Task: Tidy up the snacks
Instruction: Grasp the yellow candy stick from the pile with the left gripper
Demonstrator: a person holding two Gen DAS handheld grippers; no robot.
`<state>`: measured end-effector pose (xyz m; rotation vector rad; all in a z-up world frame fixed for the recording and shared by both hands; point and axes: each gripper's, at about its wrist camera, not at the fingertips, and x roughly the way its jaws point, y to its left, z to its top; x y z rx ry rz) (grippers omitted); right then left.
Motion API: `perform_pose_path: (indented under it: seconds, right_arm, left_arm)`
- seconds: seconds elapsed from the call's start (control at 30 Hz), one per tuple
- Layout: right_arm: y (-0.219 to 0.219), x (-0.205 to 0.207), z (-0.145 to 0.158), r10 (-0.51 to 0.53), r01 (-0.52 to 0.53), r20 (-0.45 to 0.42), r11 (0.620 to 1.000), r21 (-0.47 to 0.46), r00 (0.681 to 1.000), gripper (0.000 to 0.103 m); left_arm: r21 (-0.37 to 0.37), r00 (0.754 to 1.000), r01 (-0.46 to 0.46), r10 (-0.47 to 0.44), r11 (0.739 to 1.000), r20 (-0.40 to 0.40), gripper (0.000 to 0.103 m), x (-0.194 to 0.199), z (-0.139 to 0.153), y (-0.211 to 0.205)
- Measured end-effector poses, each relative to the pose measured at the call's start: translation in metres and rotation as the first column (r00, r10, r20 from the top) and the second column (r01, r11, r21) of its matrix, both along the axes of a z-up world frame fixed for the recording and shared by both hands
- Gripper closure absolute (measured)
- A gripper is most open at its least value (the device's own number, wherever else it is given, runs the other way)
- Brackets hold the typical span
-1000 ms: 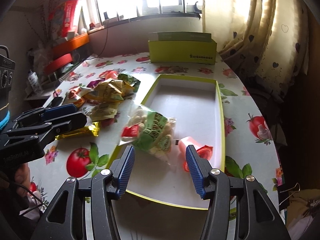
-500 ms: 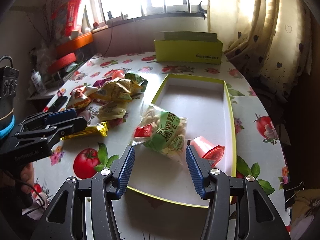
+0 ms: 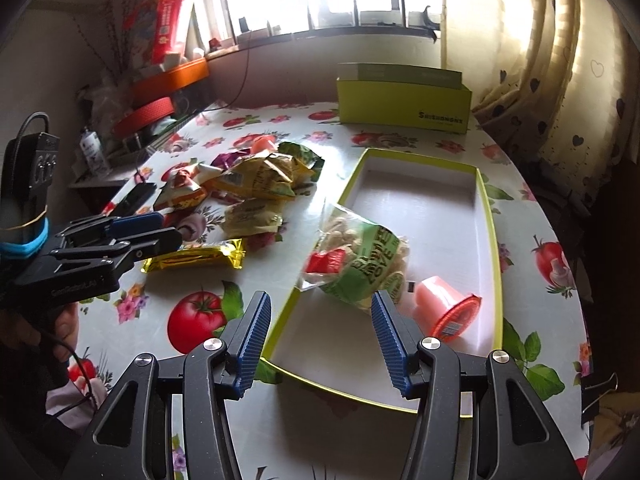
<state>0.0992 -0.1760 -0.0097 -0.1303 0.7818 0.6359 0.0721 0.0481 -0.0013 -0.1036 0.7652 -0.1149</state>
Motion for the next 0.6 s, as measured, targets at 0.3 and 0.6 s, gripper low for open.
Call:
perform_pose_path:
  seconds: [0.3,0.6]
  right_arm:
    - [0.023,0.007,0.003,0.044,-0.044,0.006,0.999,-0.008,0.999,0.051]
    - [0.035,0.01,0.001,0.061,-0.061,-0.003,0.998,-0.022,0.998,0.051]
  left_arm:
    - [0.011,0.998,0.033,-0.033,0.999,-0.049,0.052,0.019,-0.022,0.019]
    - [0.033,0.983,0.122,-0.117,0.992,-0.143,0.052,0.024,-0.051,0.011]
